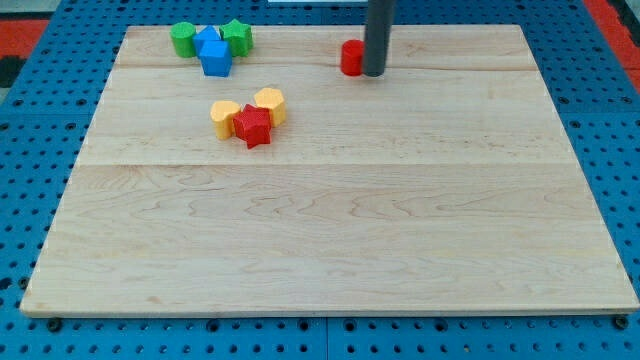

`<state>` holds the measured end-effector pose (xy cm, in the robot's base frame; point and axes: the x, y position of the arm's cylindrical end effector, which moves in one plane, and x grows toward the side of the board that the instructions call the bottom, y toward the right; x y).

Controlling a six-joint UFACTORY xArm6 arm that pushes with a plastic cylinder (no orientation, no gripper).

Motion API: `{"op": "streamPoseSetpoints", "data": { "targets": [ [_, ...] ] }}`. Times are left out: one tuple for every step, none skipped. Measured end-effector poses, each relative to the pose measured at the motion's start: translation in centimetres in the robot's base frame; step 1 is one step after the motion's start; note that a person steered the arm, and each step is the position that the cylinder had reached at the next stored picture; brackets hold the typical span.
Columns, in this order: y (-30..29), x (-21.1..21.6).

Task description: Move yellow hexagon towards the red circle

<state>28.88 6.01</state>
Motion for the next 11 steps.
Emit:
{"op": "streamPoseSetpoints", "data": {
  "targets": [
    [-0.4,1.6],
    [-6.0,-0.1],
    [-3.7,-2.4],
    [3.5,-4.0],
    [7.4,-4.7],
    [5.9,1.3],
    [1.5,11.6],
    [-7.0,18.1],
    [-15.8,15.7],
    [-16.9,10.8],
    [-13.9,9.8]
  ]
}}
